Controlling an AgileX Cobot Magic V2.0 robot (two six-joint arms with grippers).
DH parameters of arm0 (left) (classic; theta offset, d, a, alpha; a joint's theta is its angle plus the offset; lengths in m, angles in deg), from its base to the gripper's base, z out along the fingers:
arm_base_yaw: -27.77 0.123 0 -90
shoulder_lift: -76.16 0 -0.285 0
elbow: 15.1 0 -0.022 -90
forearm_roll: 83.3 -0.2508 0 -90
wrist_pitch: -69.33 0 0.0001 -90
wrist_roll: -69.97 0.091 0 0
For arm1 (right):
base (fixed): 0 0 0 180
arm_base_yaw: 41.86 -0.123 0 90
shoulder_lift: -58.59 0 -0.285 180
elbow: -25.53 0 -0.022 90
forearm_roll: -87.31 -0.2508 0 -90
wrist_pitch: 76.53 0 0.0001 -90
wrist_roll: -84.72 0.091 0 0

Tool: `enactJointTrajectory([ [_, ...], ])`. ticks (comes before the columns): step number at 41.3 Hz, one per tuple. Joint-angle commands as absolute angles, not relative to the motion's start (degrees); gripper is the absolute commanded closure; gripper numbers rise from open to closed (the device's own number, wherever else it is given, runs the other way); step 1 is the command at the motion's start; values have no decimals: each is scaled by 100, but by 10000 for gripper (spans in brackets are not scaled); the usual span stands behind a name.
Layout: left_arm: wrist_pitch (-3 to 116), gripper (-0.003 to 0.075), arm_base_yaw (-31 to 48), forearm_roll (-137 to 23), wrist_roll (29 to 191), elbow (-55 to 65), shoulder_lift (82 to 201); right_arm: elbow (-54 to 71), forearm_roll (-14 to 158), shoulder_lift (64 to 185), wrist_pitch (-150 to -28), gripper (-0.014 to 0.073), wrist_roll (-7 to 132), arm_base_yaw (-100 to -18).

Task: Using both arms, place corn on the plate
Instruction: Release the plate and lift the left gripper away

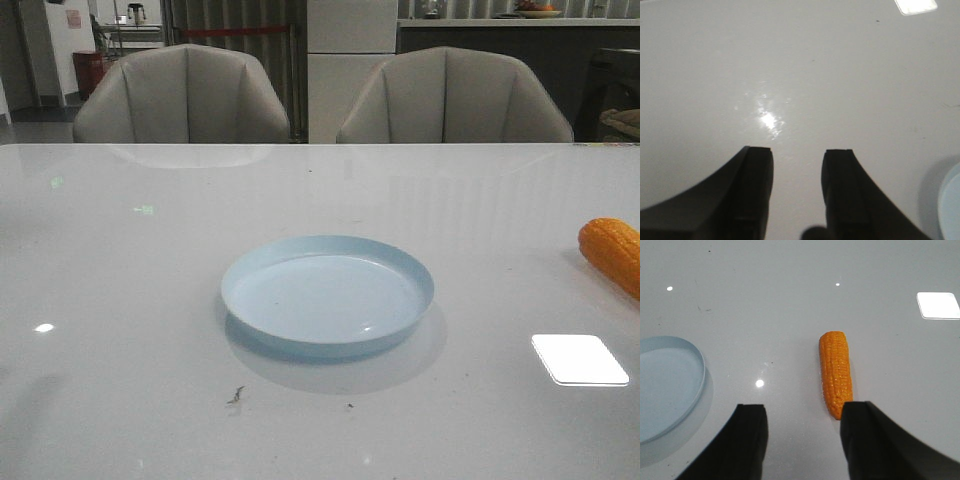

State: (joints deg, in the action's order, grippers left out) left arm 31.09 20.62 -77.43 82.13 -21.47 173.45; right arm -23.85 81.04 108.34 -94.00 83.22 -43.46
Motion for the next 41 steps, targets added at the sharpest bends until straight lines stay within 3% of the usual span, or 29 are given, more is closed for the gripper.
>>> enactJointTrajectory([
  [1, 3995, 395, 2319, -7723, 8209, -1433, 16563, -2177, 8129, 10842, -9025, 143, 8323, -4311],
  [8, 5046, 395, 2701, -7768, 8209, 572, 15465, -2177, 8071, 10842, -9418, 143, 8328, -4311],
  [15, 5867, 395, 2765, -7768, 8209, 1845, 14470, -2163, 8069, 10842, -9621, 143, 8328, -4291],
  [27, 5492, 395, 2765, -7768, 8209, 2150, 13632, -887, 8069, 11977, -10232, 139, 8439, -3636],
  [36, 5397, 395, 2765, -7758, 8209, 2150, 13579, 406, 8176, 13530, -10495, 42, 8434, -3535],
  [41, 5395, 395, 2765, -7758, 8209, 2150, 13579, 974, 8176, 14489, -10473, 32, 8434, -3540],
])
